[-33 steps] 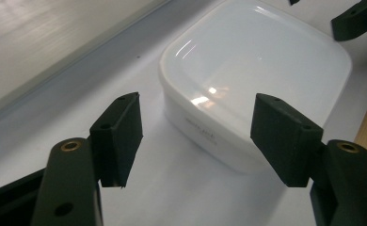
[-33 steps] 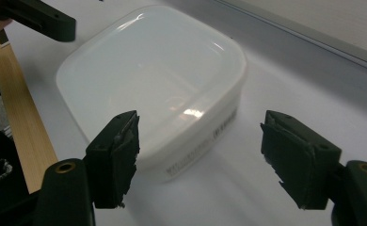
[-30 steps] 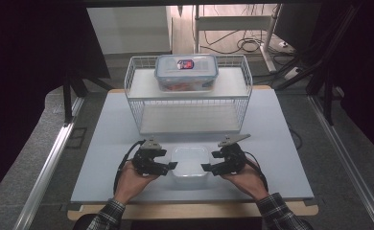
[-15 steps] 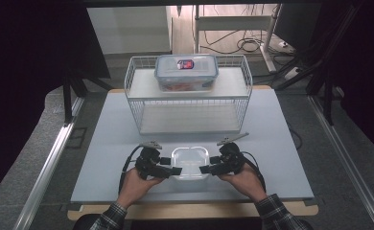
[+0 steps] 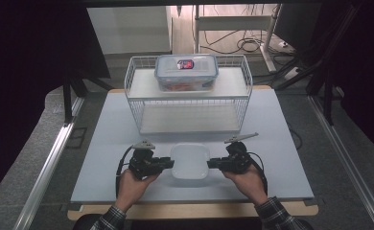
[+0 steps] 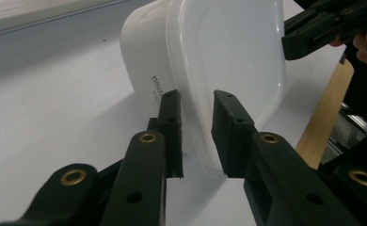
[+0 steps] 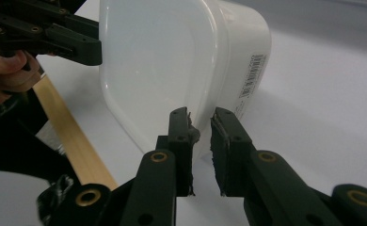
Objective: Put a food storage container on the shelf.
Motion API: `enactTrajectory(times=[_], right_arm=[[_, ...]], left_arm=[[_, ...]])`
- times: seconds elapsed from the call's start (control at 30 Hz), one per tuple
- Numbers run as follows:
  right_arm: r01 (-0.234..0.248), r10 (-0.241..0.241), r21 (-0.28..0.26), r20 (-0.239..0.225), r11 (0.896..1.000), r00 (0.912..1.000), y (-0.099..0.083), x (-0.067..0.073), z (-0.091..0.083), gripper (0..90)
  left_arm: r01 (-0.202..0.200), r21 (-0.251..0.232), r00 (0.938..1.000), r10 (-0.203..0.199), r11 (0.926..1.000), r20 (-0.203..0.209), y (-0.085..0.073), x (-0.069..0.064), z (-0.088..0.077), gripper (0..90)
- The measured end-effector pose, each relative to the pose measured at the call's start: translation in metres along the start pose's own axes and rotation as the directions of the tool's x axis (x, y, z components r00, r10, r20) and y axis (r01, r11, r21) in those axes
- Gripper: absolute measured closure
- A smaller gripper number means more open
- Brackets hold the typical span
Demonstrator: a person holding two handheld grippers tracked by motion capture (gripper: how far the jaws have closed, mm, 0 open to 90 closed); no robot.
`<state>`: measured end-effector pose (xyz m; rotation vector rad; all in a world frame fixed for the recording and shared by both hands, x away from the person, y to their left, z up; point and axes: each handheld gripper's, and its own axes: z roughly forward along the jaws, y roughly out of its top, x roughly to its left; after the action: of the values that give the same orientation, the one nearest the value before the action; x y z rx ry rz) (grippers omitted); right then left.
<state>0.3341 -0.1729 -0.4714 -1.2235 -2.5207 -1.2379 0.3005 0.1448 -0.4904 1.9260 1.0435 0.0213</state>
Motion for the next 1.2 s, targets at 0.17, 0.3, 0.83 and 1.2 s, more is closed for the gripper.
enactTrajectory(times=[0.17, 0.3, 0.83, 1.2], right_arm=[[0.057, -0.054, -0.043, 0.061, 0.997, 0.9967, -0.003, 0.007, 0.003, 78.7], [0.058, -0.054, -0.08, 0.054, 0.995, 0.9971, -0.002, 0.007, 0.0, 78.8], [0.109, -0.1, -0.209, 0.053, 0.972, 0.9936, 0.013, 0.016, -0.028, 79.2], [0.166, -0.15, -0.274, 0.079, 0.947, 0.9856, 0.038, 0.026, -0.052, 79.3]], left_arm=[[-0.004, -0.027, 0.9996, 0.004, 0.9996, -0.027, -0.001, -0.001, -0.001, 79.3], [0.0, -0.046, 0.9997, -0.001, 0.9989, -0.024, 0.001, -0.001, -0.004, 79.3], [-0.076, -0.101, 0.9968, 0.073, 0.992, -0.033, 0.031, -0.013, -0.022, 79.2], [-0.135, -0.138, 0.9899, 0.127, 0.9812, -0.062, 0.062, -0.025, -0.041, 79.1]])
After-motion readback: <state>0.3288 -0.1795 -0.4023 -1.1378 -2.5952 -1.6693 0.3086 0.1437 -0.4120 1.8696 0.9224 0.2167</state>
